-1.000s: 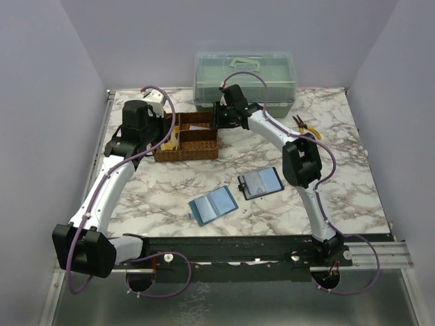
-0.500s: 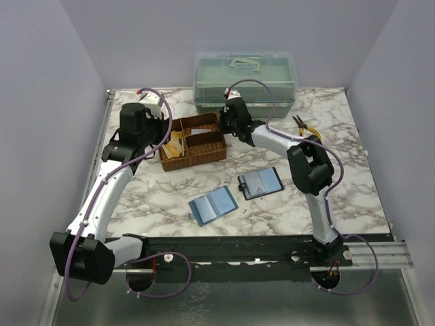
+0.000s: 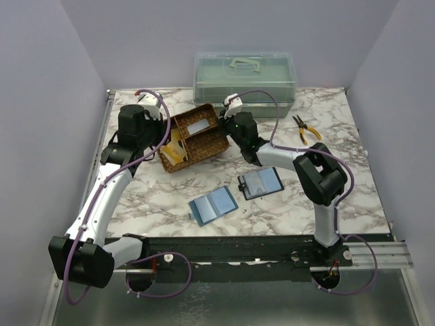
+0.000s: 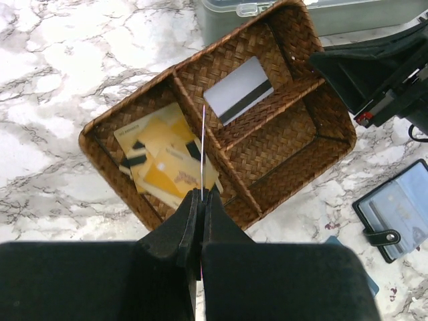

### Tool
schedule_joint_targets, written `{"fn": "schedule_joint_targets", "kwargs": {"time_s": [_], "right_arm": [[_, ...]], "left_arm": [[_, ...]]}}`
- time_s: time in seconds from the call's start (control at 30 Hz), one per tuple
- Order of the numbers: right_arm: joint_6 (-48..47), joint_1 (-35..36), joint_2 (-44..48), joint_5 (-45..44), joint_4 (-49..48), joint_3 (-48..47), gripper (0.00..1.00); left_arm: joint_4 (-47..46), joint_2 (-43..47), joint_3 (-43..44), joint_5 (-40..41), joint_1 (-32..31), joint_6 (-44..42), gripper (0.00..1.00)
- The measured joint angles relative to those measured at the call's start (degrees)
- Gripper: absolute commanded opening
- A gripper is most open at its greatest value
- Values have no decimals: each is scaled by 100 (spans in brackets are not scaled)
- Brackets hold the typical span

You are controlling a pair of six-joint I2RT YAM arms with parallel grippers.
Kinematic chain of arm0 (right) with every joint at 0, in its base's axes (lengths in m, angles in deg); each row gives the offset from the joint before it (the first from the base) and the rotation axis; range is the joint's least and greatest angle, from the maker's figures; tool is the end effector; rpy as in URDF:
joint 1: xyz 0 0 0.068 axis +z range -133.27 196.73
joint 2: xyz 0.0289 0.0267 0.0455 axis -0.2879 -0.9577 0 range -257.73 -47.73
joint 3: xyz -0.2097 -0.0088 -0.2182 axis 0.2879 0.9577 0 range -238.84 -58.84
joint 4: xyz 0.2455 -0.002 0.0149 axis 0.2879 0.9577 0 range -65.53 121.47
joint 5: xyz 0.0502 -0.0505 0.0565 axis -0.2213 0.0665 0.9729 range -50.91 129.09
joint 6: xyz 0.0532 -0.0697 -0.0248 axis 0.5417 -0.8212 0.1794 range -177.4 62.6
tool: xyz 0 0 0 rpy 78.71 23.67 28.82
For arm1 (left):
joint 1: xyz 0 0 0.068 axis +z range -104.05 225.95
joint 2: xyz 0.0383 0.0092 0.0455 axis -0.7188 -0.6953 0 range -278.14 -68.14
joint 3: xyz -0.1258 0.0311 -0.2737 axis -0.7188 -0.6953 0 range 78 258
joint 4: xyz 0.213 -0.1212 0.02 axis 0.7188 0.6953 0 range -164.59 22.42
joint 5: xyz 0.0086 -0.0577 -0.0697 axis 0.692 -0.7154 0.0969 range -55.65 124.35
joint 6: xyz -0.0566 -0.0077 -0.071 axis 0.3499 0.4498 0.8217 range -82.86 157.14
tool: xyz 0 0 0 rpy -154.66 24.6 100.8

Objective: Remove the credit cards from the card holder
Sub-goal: Move the storage box to the center of the board.

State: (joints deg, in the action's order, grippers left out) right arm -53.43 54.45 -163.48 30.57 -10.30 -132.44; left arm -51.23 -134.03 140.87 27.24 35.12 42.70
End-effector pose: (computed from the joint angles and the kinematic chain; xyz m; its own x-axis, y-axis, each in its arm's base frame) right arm 0.4117 0.3031 0.2504 -0.1351 -0.0180 -0.9907 -0.4805 0.8756 0.0496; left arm 0.2628 -0.0605 0.3617 -0.4628 -0.0093 -0.8864 0.2517 0.9574 -0.1415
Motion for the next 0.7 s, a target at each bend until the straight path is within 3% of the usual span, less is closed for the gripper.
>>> {"fn": "schedule_joint_targets", "kwargs": {"time_s": [0.17,0.27,0.4,0.63,0.7], "right_arm": [[-144,125,35,-4,-273,42,0],[15,138,-4,-28,251,-280,1],[297,133,-205,-35,1119,-986,15],[778,24,-389,243,2295,-1801,18],[909,-52,-472,382,2605,-2052,25]], "left_arm": [[0,24,0,-52,0,22,0],[0,22,0,-264,0,20,0],[20,-118,35,-807,0,-59,0],[354,-975,365,-1751,0,-527,0],[487,-1158,452,-1941,0,-750,0]]}}
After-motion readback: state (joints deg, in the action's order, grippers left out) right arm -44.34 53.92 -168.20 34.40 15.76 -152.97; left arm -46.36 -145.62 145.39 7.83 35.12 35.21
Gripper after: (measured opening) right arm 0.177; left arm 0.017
